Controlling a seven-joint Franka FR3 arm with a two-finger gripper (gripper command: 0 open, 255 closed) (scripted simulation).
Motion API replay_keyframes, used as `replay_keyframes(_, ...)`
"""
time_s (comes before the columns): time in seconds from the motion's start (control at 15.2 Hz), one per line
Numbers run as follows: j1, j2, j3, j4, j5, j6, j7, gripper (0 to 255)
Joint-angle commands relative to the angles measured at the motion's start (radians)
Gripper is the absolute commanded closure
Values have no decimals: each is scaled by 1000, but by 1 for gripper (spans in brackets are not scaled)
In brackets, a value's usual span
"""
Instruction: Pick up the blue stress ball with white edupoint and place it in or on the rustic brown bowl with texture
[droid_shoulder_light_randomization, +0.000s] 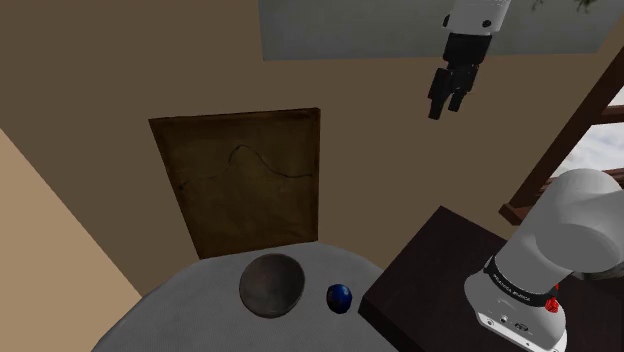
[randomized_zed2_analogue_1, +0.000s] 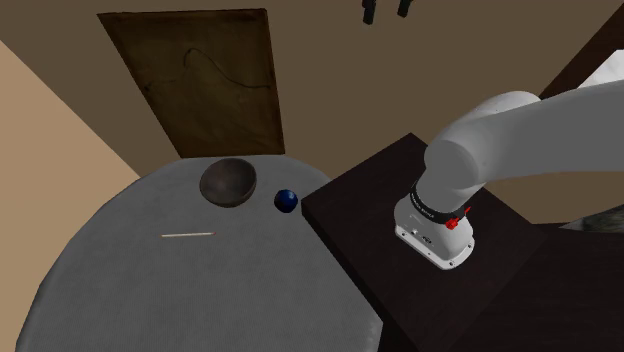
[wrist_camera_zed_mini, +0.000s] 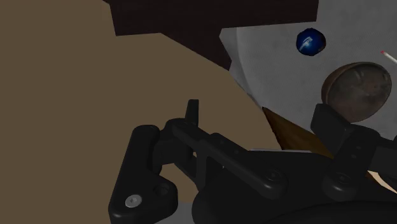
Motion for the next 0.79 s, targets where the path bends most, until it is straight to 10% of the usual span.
replay_keyframes(0.0,0,0,0,0,0,0,0,0)
replay_keyframes(0.73,65,-36,243,-301,92,303,238,0)
